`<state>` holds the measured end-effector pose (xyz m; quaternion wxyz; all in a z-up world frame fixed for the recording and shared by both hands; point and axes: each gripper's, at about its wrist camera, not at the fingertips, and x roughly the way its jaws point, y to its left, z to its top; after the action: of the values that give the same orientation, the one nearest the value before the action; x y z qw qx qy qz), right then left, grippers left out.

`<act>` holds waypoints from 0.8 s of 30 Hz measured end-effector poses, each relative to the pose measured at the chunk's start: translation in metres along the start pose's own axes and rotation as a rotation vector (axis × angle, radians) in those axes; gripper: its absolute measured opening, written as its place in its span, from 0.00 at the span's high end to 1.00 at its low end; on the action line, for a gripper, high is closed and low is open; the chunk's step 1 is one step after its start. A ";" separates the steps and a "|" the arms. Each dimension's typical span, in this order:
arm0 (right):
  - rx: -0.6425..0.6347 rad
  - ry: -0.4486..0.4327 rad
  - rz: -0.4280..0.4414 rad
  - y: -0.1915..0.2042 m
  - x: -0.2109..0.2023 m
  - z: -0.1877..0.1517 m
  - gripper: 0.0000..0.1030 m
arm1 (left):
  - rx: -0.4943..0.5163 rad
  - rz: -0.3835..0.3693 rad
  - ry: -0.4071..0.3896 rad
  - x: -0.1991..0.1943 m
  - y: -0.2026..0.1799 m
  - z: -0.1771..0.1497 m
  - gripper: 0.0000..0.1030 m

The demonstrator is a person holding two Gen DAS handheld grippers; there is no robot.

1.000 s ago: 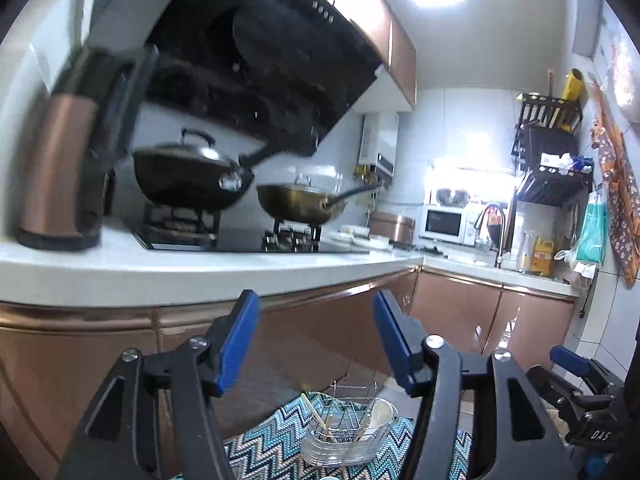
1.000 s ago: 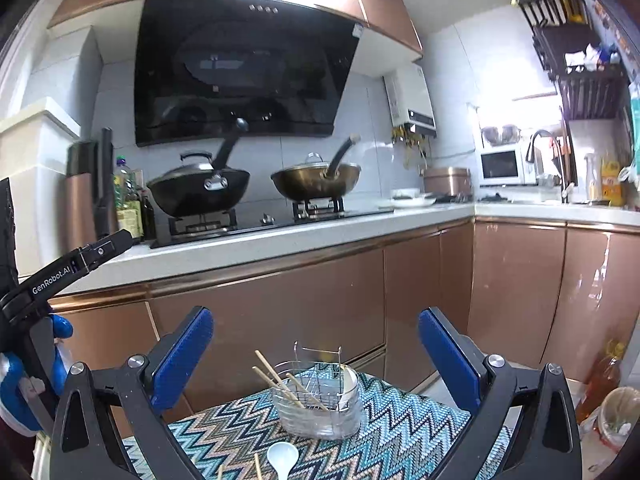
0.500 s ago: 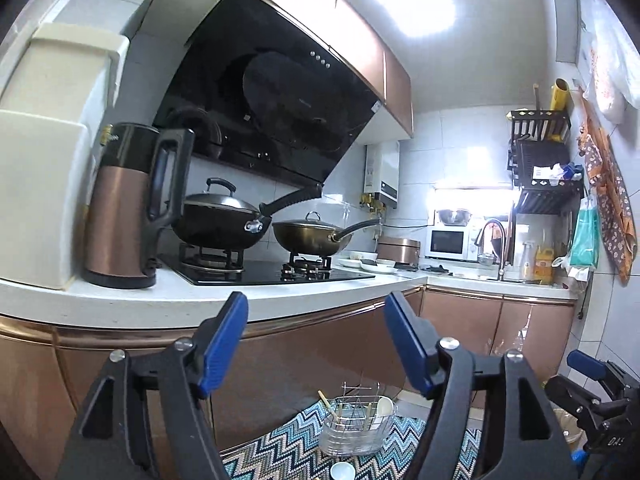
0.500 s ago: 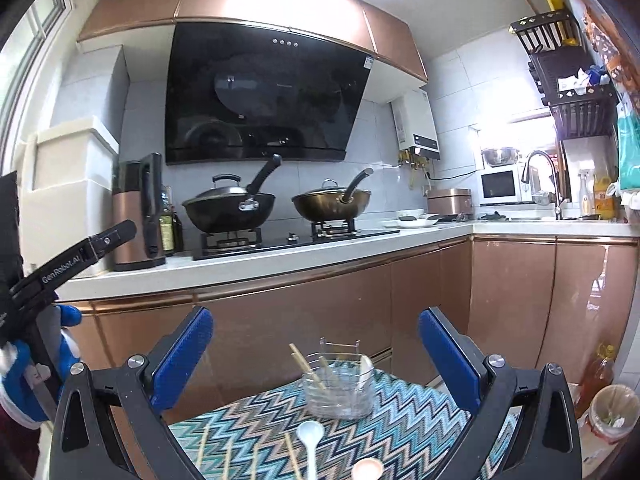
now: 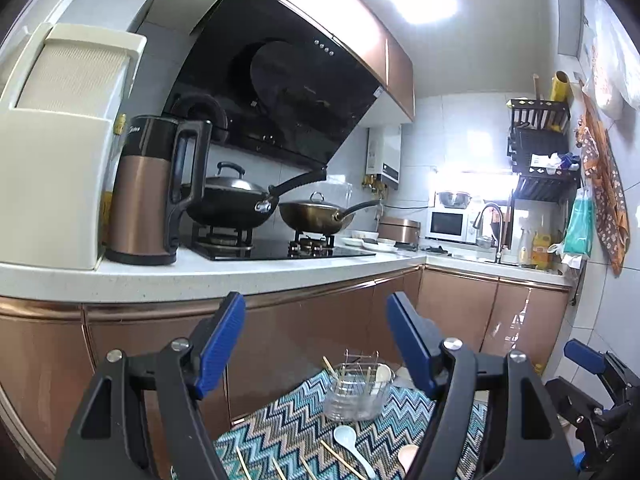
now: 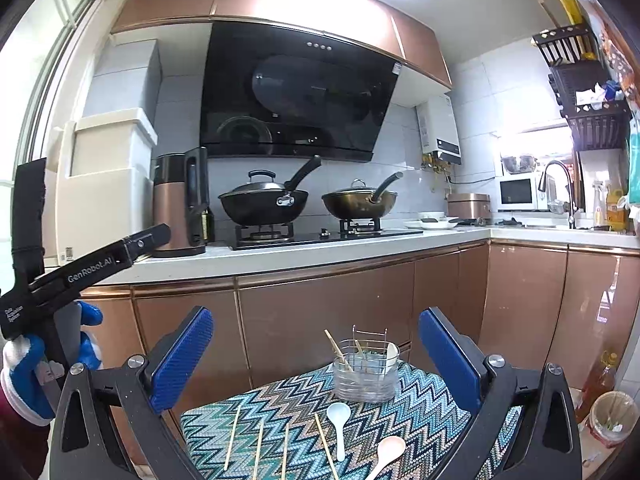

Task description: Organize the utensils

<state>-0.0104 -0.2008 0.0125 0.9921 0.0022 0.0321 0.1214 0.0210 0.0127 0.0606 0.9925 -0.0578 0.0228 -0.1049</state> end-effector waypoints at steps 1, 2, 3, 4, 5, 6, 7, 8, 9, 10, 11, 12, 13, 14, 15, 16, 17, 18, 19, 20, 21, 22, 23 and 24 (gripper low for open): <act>-0.007 0.002 0.001 0.003 -0.002 0.000 0.00 | -0.004 -0.001 0.004 -0.002 0.000 -0.001 0.31; -0.012 0.006 -0.001 0.004 -0.004 0.001 0.00 | -0.009 0.000 0.005 -0.005 0.001 -0.002 0.31; -0.020 0.010 -0.007 0.007 -0.006 0.001 0.00 | -0.013 -0.001 0.006 -0.007 0.002 -0.003 0.31; -0.025 0.013 -0.008 0.009 -0.008 0.001 0.00 | -0.014 -0.001 0.007 -0.010 0.002 -0.003 0.31; -0.028 0.014 -0.005 0.011 -0.010 0.001 0.00 | -0.015 0.000 0.008 -0.013 0.002 -0.005 0.31; -0.029 0.015 -0.005 0.012 -0.012 0.001 0.00 | -0.015 0.002 0.007 -0.016 0.003 -0.005 0.31; -0.030 0.014 -0.004 0.014 -0.014 0.000 0.00 | -0.015 0.003 0.007 -0.017 0.003 -0.006 0.31; -0.030 0.014 -0.004 0.015 -0.015 0.000 0.00 | -0.014 0.004 0.006 -0.020 0.003 -0.007 0.31; -0.033 0.016 -0.001 0.017 -0.017 0.000 0.00 | -0.013 0.007 0.005 -0.023 0.003 -0.007 0.31; -0.035 0.020 0.001 0.018 -0.018 0.000 0.00 | -0.012 0.012 0.002 -0.024 0.003 -0.007 0.31; -0.038 0.023 0.001 0.019 -0.019 0.000 0.00 | -0.011 0.020 -0.001 -0.026 0.004 -0.007 0.31; -0.047 0.020 -0.001 0.021 -0.021 -0.001 0.00 | -0.009 0.027 -0.002 -0.028 0.005 -0.008 0.31; -0.052 0.018 -0.002 0.023 -0.023 0.000 0.00 | -0.008 0.031 -0.003 -0.030 0.005 -0.008 0.31; -0.057 0.018 -0.003 0.024 -0.024 0.000 0.00 | -0.007 0.037 -0.003 -0.031 0.006 -0.007 0.31; -0.066 0.019 -0.004 0.027 -0.026 0.001 0.00 | -0.007 0.042 -0.003 -0.032 0.007 -0.007 0.31; -0.071 0.018 -0.004 0.028 -0.028 0.001 0.00 | -0.006 0.045 -0.003 -0.034 0.008 -0.007 0.31; -0.074 0.016 -0.003 0.029 -0.028 0.002 0.00 | -0.003 0.049 -0.005 -0.037 0.008 -0.006 0.31; -0.081 0.014 -0.003 0.031 -0.030 0.003 0.00 | 0.000 0.053 -0.009 -0.039 0.008 -0.006 0.31; -0.083 0.013 -0.002 0.031 -0.030 0.005 0.00 | 0.006 0.057 -0.015 -0.042 0.008 -0.005 0.31; -0.086 0.010 -0.002 0.031 -0.032 0.006 0.00 | 0.011 0.059 -0.019 -0.044 0.007 -0.004 0.31; -0.086 0.007 -0.001 0.032 -0.033 0.006 0.00 | 0.016 0.061 -0.025 -0.046 0.006 -0.003 0.31; -0.086 0.002 0.000 0.032 -0.035 0.007 0.00 | 0.020 0.062 -0.030 -0.049 0.005 -0.002 0.31; -0.087 -0.001 0.000 0.032 -0.036 0.008 0.00 | 0.024 0.065 -0.037 -0.051 0.004 -0.001 0.31; -0.090 -0.006 -0.001 0.032 -0.037 0.009 0.00 | 0.027 0.068 -0.042 -0.052 0.003 -0.001 0.31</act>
<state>-0.0538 -0.1785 0.0240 0.9913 -0.0420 0.0239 0.1221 -0.0295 0.0265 0.0613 0.9965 -0.0459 0.0028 -0.0702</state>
